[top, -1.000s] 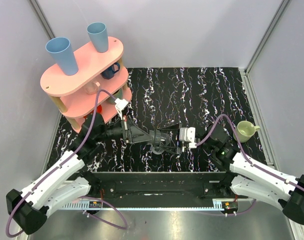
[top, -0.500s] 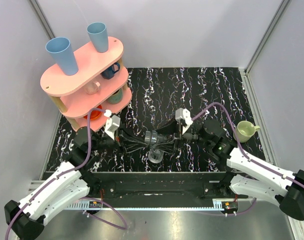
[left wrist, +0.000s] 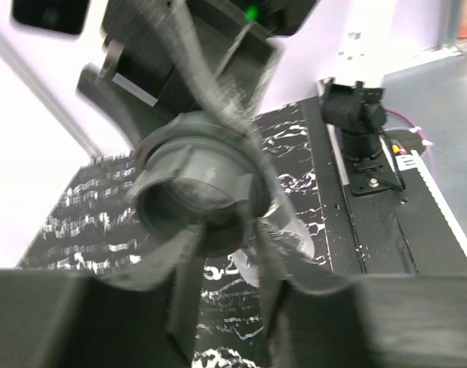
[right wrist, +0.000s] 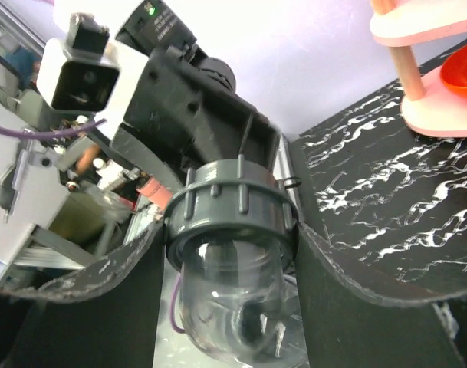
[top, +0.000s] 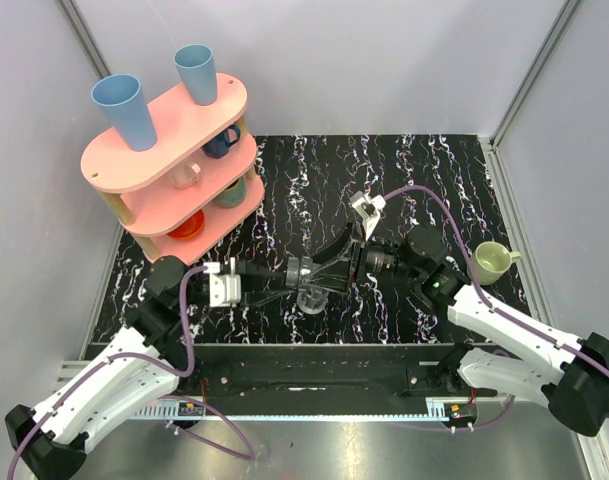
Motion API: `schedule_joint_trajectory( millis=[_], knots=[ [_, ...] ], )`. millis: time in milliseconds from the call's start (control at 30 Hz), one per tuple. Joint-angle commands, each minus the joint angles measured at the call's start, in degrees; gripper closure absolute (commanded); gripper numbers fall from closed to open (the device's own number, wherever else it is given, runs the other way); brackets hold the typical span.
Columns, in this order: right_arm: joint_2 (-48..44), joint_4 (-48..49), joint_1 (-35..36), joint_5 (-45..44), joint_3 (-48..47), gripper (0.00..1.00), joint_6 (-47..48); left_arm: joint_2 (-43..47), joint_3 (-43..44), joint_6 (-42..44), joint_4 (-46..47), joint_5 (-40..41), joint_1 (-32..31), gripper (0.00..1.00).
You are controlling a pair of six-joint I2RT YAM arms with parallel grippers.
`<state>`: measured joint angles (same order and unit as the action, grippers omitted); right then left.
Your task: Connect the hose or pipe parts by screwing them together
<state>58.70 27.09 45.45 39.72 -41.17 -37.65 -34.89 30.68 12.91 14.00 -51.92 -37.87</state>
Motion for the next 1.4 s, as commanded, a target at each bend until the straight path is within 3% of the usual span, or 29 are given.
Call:
schedule_joint_trajectory(
  millis=[0,100,133,167,333,400,467,567,767,967,1033,1167,1367],
  knots=[
    [-3.0,10.1,1.4,2.0,1.1,1.00,-3.3,0.5,2.0,-0.1,-4.0,11.6,0.2,0.49],
    [-6.6,4.2,1.4,-2.2,2.2,1.00,8.5,4.4,1.8,-11.6,-1.6,14.8,0.2,0.33],
    [-7.6,3.1,1.4,-2.6,2.2,1.00,14.0,5.4,1.8,-15.2,-1.7,16.3,0.2,0.23],
    [-8.2,1.4,1.4,-2.9,2.3,1.00,16.3,6.2,2.5,-22.3,-2.7,19.8,0.2,0.22],
    [-10.3,-3.1,1.5,-2.4,2.7,1.00,32.9,8.4,8.2,-38.7,-15.2,25.4,0.2,0.22],
    [-11.1,1.4,1.6,-0.4,5.8,1.00,37.2,6.3,9.9,-48.6,-18.6,29.0,0.2,0.30],
    [-11.9,4.4,1.8,-0.3,7.6,1.00,43.5,4.2,12.6,-56.0,-21.7,26.3,0.2,0.32],
    [-11.5,-1.7,2.2,-1.4,5.9,1.00,50.6,0.3,14.0,-64.5,-18.6,19.2,0.2,0.34],
    [-11.5,-4.3,4.2,-2.0,4.5,1.00,56.2,-5.8,14.6,-72.1,-20.5,17.4,0.3,0.39],
    [-11.4,-7.3,5.8,-3.8,4.4,1.00,59.4,-11.9,12.0,-81.6,-11.5,11.8,0.3,0.41],
    [-11.6,-7.3,6.4,-4.2,4.4,1.00,59.8,-12.7,11.8,-82.1,-11.3,11.8,0.3,0.44],
    [-11.7,-6.5,6.8,-5.5,4.6,1.00,59.4,-13.2,9.1,-86.3,-6.5,10.4,0.3,0.63],
    [-10.3,-4.2,6.8,-6.0,4.0,1.00,55.5,-12.8,3.7,-88.8,2.2,9.7,0.2,0.66]
  ],
)
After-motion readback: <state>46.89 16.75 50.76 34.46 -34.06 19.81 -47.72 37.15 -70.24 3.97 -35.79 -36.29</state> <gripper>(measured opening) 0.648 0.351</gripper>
